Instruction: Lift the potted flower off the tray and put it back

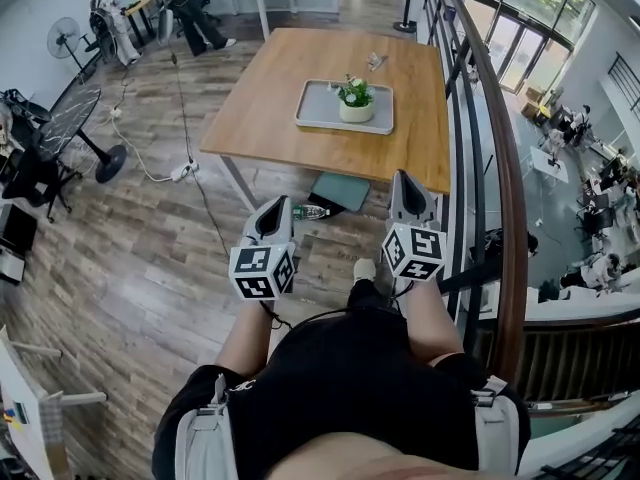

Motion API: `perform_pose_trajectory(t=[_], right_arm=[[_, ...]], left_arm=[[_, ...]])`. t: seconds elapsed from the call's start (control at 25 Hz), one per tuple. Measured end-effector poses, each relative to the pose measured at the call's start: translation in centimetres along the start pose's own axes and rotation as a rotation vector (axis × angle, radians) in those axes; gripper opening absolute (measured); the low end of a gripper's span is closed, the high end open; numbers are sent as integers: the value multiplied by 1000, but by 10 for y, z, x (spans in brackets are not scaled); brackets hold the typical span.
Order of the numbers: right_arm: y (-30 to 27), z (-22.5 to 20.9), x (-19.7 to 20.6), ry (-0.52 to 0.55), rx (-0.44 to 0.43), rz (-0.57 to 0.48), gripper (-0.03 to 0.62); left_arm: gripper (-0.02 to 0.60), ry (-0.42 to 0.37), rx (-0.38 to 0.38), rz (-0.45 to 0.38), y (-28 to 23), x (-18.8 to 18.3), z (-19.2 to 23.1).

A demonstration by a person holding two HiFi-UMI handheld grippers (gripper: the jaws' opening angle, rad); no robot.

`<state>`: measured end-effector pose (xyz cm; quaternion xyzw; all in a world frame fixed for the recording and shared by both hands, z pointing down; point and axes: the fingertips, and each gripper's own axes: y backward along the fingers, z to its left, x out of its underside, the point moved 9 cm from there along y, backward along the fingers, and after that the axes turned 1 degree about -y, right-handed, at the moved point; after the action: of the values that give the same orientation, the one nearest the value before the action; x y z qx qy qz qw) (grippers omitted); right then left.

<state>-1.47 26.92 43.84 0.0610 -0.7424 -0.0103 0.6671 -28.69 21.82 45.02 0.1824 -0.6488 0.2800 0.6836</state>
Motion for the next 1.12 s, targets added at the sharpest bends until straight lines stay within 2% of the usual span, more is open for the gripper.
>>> perform_pose_trajectory(t=[0.4, 0.88, 1.12], right_arm=[[-120, -48, 23, -38, -41, 26, -3], [-290, -139, 18, -39, -112, 64, -3], [-360, -177, 12, -27, -132, 76, -3]], left_arm=[[12, -15, -43, 45, -116, -6, 20], [12, -24, -102, 46, -298, -56, 29], [12, -12, -113, 50, -367, -76, 36]])
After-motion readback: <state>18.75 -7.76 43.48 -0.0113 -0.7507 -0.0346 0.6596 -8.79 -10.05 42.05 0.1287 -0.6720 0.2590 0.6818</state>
